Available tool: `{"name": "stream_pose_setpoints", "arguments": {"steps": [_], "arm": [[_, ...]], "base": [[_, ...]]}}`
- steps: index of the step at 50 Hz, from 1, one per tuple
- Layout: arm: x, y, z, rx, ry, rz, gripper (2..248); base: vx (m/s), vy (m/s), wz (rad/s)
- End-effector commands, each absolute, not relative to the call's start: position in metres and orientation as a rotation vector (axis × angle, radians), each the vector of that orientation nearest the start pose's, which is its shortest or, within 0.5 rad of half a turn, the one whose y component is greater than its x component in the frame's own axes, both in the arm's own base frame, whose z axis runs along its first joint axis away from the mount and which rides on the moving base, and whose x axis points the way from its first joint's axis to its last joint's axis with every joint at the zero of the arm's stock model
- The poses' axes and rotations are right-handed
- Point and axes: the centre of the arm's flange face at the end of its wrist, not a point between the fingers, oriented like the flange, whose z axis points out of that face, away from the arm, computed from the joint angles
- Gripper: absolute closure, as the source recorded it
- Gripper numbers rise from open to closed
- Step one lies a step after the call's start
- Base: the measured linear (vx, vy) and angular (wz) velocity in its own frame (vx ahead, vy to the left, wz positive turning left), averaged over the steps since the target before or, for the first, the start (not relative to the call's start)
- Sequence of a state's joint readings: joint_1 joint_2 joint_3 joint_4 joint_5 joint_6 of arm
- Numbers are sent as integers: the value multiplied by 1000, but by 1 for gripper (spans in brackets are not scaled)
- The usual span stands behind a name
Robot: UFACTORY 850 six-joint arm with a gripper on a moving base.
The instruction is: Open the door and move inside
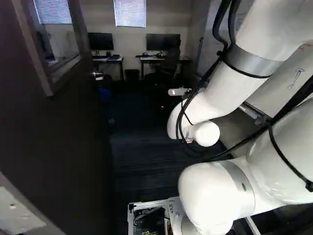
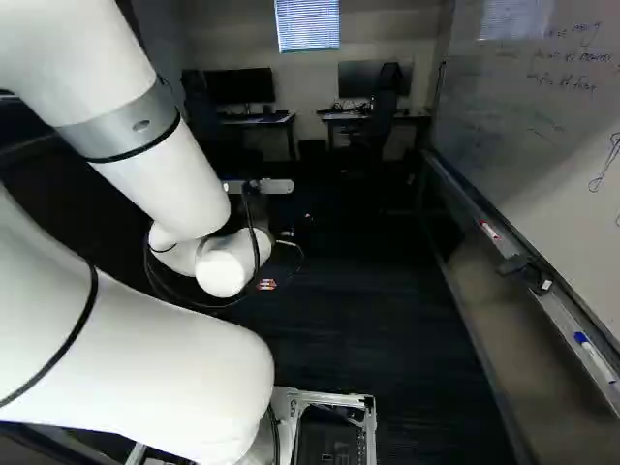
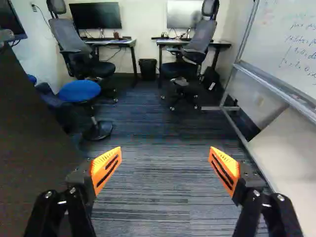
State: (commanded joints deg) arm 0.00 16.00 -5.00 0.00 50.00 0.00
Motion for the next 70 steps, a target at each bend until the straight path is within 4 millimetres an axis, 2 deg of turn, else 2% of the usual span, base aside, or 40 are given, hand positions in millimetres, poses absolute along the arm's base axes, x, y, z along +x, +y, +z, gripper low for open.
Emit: {"name": "stream_pose_setpoints", "arguments": {"steps": [70], "arm": [[270,0,366,-2558,0,-1824,3]], "base": [[188,-32,-5]]}}
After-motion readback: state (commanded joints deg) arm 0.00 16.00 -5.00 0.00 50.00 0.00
